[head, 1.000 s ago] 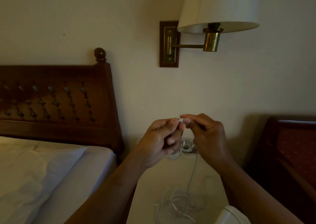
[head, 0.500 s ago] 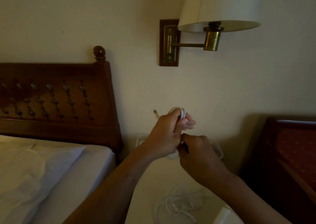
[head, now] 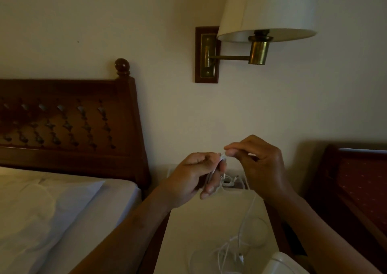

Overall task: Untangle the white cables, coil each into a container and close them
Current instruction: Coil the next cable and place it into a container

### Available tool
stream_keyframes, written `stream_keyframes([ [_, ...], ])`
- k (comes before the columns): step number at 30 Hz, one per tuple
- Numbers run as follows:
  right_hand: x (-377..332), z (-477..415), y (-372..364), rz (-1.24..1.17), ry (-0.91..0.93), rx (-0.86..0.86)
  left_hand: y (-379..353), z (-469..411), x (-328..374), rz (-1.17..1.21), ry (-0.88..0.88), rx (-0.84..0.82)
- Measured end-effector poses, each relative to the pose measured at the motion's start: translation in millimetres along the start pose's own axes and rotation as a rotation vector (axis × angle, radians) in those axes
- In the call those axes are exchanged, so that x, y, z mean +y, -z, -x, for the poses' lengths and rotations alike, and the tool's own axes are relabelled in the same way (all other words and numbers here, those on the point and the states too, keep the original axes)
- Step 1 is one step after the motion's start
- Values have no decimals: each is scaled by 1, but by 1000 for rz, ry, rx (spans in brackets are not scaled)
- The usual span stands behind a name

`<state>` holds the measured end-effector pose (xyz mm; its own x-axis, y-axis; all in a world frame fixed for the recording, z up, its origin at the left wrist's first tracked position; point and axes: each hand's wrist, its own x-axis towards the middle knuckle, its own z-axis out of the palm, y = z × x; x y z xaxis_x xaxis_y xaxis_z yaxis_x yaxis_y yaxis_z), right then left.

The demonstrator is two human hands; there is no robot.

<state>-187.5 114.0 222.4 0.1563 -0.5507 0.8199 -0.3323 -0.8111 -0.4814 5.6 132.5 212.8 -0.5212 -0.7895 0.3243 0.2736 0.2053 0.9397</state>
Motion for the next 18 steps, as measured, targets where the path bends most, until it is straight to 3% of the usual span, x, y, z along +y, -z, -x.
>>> stream_keyframes([
  [5, -8, 19, -32, -256, -308, 70, -22, 4, -9, 298, -198, 77],
  [9, -9, 39, -49, -212, -313, -1, -25, -4, 1, 363, -308, 151],
  [12, -10, 45, -51, -74, -206, -90, -20, -12, 6, 120, -313, 204],
  [16, -7, 43, -43, 184, -147, -328, -12, -24, 0, -475, -227, 305],
  [18, -6, 39, -36, 246, -171, -348, -3, -28, -2, -757, -158, 300],
])
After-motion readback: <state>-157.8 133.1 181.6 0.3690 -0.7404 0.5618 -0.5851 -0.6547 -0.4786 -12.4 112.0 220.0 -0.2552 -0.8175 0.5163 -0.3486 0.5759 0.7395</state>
